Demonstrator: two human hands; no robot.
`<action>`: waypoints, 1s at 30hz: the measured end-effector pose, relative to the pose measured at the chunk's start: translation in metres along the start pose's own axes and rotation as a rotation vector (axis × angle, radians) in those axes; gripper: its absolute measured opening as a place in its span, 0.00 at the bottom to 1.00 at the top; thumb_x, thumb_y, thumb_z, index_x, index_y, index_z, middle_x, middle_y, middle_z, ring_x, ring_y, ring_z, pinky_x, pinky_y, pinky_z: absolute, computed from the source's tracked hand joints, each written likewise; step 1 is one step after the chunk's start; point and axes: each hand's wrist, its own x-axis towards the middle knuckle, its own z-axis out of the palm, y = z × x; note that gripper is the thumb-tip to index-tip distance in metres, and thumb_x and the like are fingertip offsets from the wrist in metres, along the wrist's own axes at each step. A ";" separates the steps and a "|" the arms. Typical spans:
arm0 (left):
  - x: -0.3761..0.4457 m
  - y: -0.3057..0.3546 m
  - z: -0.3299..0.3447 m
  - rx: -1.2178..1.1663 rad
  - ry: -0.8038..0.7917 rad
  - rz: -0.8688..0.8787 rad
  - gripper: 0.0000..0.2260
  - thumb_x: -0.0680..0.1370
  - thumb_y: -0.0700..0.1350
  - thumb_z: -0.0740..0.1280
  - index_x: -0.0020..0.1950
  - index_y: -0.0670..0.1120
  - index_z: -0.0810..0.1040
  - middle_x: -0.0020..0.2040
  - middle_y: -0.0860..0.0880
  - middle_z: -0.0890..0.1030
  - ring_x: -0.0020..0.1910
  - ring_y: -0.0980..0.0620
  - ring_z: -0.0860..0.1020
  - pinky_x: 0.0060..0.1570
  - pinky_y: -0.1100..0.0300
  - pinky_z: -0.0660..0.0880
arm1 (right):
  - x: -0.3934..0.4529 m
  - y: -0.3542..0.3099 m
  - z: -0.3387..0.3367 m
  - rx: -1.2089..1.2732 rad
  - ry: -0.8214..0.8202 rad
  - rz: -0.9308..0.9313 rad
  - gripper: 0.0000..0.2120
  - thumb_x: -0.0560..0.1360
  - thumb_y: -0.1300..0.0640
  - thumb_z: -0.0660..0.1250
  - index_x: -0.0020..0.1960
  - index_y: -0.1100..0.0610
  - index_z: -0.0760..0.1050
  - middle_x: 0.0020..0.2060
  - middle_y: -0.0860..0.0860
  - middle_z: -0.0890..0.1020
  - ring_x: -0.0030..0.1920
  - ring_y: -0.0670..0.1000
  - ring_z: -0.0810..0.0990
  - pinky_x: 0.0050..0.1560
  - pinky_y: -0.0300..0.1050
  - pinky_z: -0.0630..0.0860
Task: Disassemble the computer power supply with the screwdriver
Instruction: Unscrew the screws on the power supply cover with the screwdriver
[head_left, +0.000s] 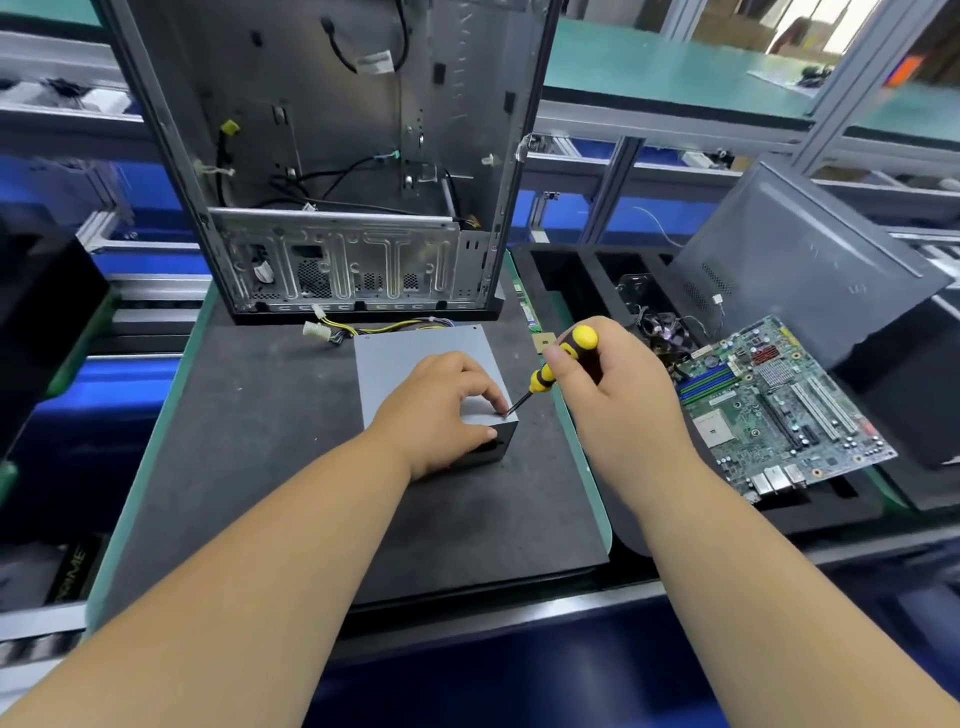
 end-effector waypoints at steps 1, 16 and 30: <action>0.000 0.000 0.000 0.001 0.002 -0.003 0.11 0.72 0.47 0.75 0.46 0.63 0.79 0.55 0.61 0.73 0.61 0.57 0.67 0.62 0.53 0.70 | 0.001 -0.001 -0.001 -0.005 -0.016 -0.006 0.12 0.80 0.51 0.64 0.43 0.58 0.70 0.39 0.50 0.82 0.44 0.50 0.78 0.45 0.49 0.74; 0.005 -0.004 0.003 -0.016 0.015 -0.017 0.11 0.69 0.48 0.76 0.44 0.64 0.79 0.54 0.63 0.72 0.60 0.58 0.67 0.61 0.52 0.70 | 0.003 -0.008 -0.008 -0.089 -0.144 -0.098 0.10 0.79 0.49 0.64 0.45 0.55 0.71 0.42 0.49 0.79 0.45 0.52 0.75 0.46 0.50 0.72; 0.004 -0.002 0.003 -0.021 0.027 -0.018 0.11 0.69 0.47 0.77 0.42 0.63 0.80 0.52 0.62 0.73 0.58 0.58 0.67 0.60 0.54 0.70 | 0.005 -0.009 -0.012 -0.095 -0.180 -0.129 0.12 0.78 0.47 0.62 0.45 0.56 0.71 0.42 0.50 0.79 0.46 0.53 0.75 0.48 0.52 0.72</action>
